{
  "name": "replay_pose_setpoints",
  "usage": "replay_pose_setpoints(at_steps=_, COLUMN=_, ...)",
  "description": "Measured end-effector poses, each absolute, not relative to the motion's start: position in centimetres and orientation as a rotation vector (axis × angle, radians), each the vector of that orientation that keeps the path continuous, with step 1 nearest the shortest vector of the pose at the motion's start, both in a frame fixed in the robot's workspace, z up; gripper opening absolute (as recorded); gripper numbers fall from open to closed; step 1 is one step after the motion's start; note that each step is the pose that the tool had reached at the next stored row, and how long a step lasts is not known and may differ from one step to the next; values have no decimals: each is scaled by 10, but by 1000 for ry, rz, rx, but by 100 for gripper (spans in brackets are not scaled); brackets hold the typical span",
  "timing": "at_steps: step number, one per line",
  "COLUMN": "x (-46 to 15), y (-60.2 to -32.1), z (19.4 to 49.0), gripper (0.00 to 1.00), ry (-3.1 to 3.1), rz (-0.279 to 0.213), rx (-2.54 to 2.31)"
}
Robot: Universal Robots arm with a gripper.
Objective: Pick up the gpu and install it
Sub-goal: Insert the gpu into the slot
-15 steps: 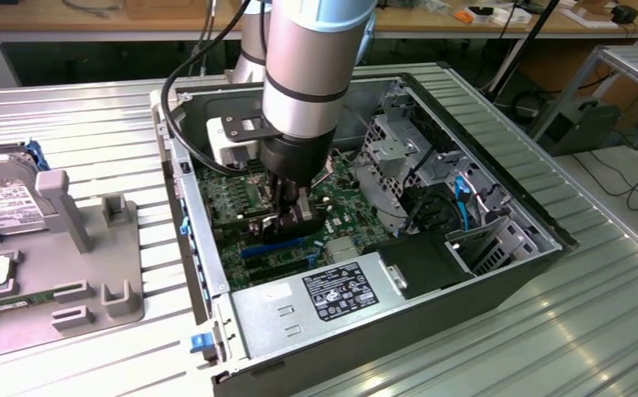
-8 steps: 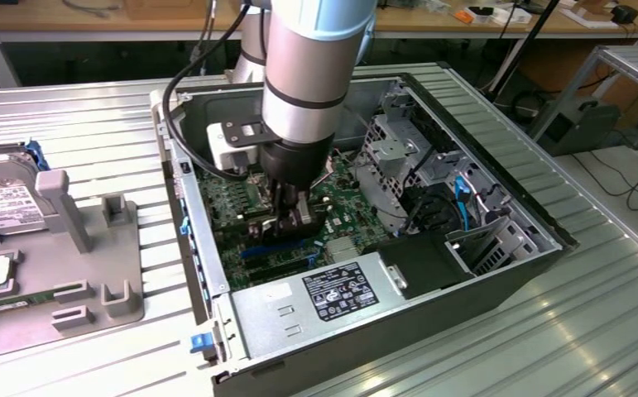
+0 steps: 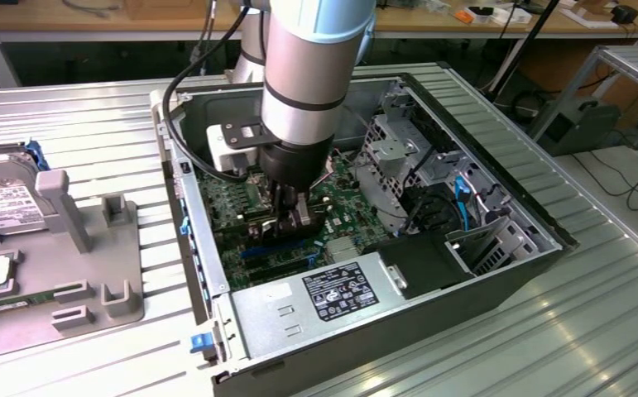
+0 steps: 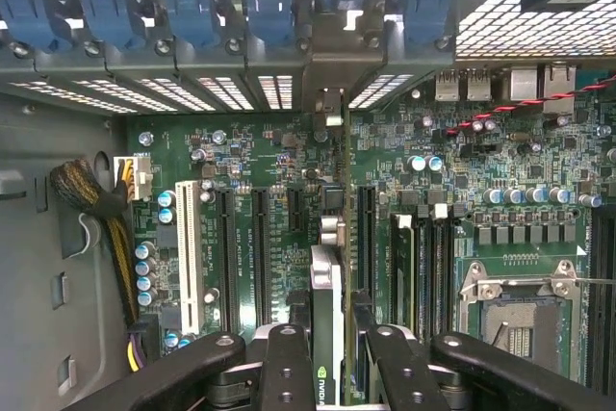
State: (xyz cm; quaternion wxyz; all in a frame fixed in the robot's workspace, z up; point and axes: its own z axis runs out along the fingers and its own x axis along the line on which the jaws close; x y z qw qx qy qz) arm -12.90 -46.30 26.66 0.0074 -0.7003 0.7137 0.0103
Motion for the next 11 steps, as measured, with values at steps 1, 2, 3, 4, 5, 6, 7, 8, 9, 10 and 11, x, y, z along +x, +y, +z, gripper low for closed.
replay_pose_setpoints(at_steps=1, x=-129, y=-463, z=267, gripper=27, ry=2232, rz=32, rx=-2190)
replay_pose_setpoints(at_steps=2, x=-129, y=-463, z=267, gripper=27, ry=2232, rz=32, rx=-2190)
replay_pose_setpoints(at_steps=3, x=-129, y=-463, z=267, gripper=27, ry=2232, rz=32, rx=-2190)
replay_pose_setpoints(at_steps=4, x=-129, y=-463, z=267, gripper=27, ry=2232, rz=32, rx=-2190)
replay_pose_setpoints(at_steps=5, x=-129, y=-463, z=267, gripper=27, ry=2232, rz=32, rx=-2190)
replay_pose_setpoints(at_steps=6, x=-129, y=-463, z=268, gripper=27, ry=2232, rz=32, rx=-2190)
replay_pose_setpoints(at_steps=7, x=-129, y=-463, z=269, gripper=27, ry=2232, rz=32, rx=-2190)
replay_pose_setpoints(at_steps=8, x=-129, y=-463, z=269, gripper=27, ry=2232, rz=32, rx=-2190)
replay_pose_setpoints(at_steps=9, x=-130, y=-463, z=269, gripper=27, ry=2231, rz=32, rx=-2190)
replay_pose_setpoints(at_steps=10, x=-130, y=-463, z=269, gripper=27, ry=2231, rz=32, rx=-2190)
replay_pose_setpoints(at_steps=11, x=-130, y=-463, z=269, gripper=27, ry=2231, rz=31, rx=-2190)
